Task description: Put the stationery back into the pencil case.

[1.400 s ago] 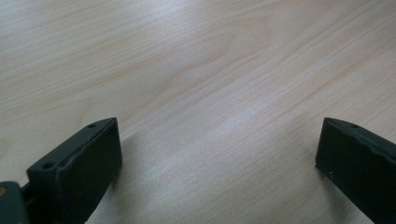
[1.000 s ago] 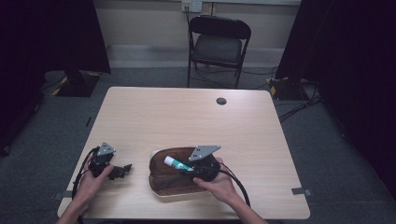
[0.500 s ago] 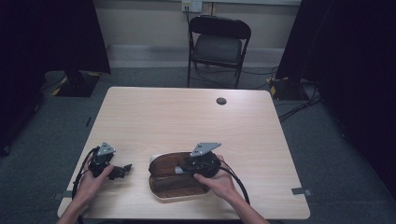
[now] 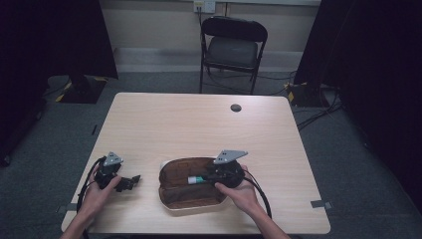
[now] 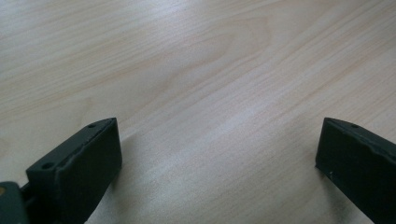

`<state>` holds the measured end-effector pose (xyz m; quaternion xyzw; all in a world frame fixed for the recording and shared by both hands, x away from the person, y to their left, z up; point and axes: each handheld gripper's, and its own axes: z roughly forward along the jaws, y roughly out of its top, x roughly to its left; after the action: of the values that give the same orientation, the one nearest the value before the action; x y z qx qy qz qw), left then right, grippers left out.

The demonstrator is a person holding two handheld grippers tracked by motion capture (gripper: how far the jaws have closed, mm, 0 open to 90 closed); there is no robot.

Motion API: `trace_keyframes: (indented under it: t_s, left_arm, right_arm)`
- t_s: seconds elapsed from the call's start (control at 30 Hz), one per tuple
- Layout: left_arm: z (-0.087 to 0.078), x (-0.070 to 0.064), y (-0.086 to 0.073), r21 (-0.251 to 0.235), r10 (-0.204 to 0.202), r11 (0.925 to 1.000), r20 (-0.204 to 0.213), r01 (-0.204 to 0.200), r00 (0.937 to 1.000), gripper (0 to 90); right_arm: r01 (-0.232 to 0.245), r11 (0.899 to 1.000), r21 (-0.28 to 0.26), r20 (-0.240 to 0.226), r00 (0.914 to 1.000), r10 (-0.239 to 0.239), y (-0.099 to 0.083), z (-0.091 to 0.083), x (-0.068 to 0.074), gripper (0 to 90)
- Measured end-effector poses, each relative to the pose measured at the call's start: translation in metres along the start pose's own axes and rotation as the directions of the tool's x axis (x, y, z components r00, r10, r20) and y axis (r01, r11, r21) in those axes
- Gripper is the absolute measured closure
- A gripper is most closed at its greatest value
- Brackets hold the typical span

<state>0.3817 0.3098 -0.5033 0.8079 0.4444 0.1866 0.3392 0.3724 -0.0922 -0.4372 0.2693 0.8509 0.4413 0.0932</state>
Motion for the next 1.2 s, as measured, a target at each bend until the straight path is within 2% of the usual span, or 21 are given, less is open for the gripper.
trace_keyframes:
  t_s: [0.1,0.17,0.33,0.43,0.53,0.6,0.63,0.67,0.7,0.73,0.77,0.83,0.87,0.9,0.93,1.03,1.07,1.1,1.2]
  left_arm:
    - [0.0,0.0,0.0,0.001,-0.001,1.0,0.0,0.001,1.0,0.0]
    - [0.0,0.0,0.0,0.0,0.0,1.0,0.0,0.0,1.0,0.0]
    - [0.0,0.0,0.0,0.0,0.0,1.0,0.0,0.0,1.0,0.0]
    - [0.0,0.0,0.0,0.001,0.0,1.0,0.0,0.0,1.0,0.0]
    - [0.0,0.0,0.0,0.001,-0.001,1.0,0.0,0.001,1.0,0.0]
    - [0.0,0.0,0.0,0.001,-0.001,1.0,0.0,0.001,1.0,0.0]
    - [0.0,0.0,0.0,0.001,-0.001,1.0,0.0,0.001,1.0,0.0]
    - [0.0,0.0,0.0,0.001,-0.001,1.0,0.0,0.001,1.0,0.0]
    - [0.0,0.0,0.0,0.001,-0.001,1.0,0.0,0.001,1.0,0.0]
    - [0.0,0.0,0.0,0.001,-0.001,1.0,0.0,0.001,1.0,0.0]
    - [0.0,0.0,0.0,0.001,0.0,1.0,0.0,0.0,1.0,0.0]
    - [0.0,0.0,0.0,0.001,0.0,1.0,0.0,0.0,1.0,0.0]
    - [0.0,0.0,0.0,0.001,0.0,1.0,0.0,0.0,1.0,0.0]
    - [0.0,0.0,0.0,0.002,0.0,1.0,0.0,0.0,1.0,0.0]
    - [0.0,0.0,0.0,0.001,0.0,1.0,0.0,0.0,1.0,0.0]
    - [0.0,0.0,0.0,0.001,0.0,1.0,0.0,0.0,1.0,0.0]
    - [0.0,0.0,0.0,0.001,0.0,1.0,0.0,0.0,1.0,0.0]
    - [0.0,0.0,0.0,0.0,0.0,1.0,0.0,0.0,1.0,0.0]
    - [0.0,0.0,0.0,0.001,0.0,1.0,0.0,0.0,1.0,0.0]
  right_arm:
    - [-0.004,1.0,-0.015,0.015,0.9999,0.005,-0.001,-0.007,-0.001,57.3]
    - [-0.013,0.999,-0.036,0.008,0.9999,0.013,-0.003,-0.014,-0.002,56.0]
    - [-0.019,0.998,-0.059,0.02,0.9996,0.02,-0.008,-0.028,-0.003,55.5]
    - [-0.025,0.997,-0.076,0.046,0.9985,0.029,-0.016,-0.045,-0.006,57.0]
    - [-0.047,0.995,-0.09,0.056,0.997,0.052,-0.022,-0.054,-0.012,57.2]
    - [-0.046,0.995,-0.085,0.074,0.9959,0.052,-0.024,-0.057,-0.014,57.0]
    - [-0.052,0.995,-0.088,0.097,0.9935,0.06,-0.031,-0.064,-0.019,56.4]
    - [-0.052,0.995,-0.088,0.097,0.9935,0.06,-0.031,-0.064,-0.019,56.4]
    - [-0.065,0.994,-0.092,0.126,0.9891,0.076,-0.036,-0.07,-0.024,54.8]
    - [-0.065,0.994,-0.092,0.126,0.9891,0.076,-0.036,-0.07,-0.024,54.8]
    - [-0.089,0.991,-0.104,0.146,0.9839,0.103,-0.041,-0.076,-0.031,52.7]
    - [-0.098,0.989,-0.11,0.178,0.9772,0.117,-0.045,-0.081,-0.037,48.5]
    - [-0.098,0.989,-0.11,0.178,0.9772,0.117,-0.045,-0.081,-0.037,48.5]
    - [-0.129,0.984,-0.12,0.198,0.9685,0.151,-0.051,-0.087,-0.044,44.2]
    - [-0.144,0.981,-0.129,0.2,0.9654,0.167,-0.053,-0.089,-0.047,41.8]
    - [-0.191,0.971,-0.142,0.244,0.9442,0.221,-0.063,-0.096,-0.061,35.5]
    - [-0.191,0.971,-0.142,0.244,0.9442,0.221,-0.063,-0.096,-0.061,35.5]
    - [-0.221,0.966,-0.138,0.273,0.9287,0.251,-0.069,-0.1,-0.07,31.9]
    - [-0.28,0.954,-0.111,0.307,0.9031,0.301,-0.079,-0.103,-0.083,22.8]
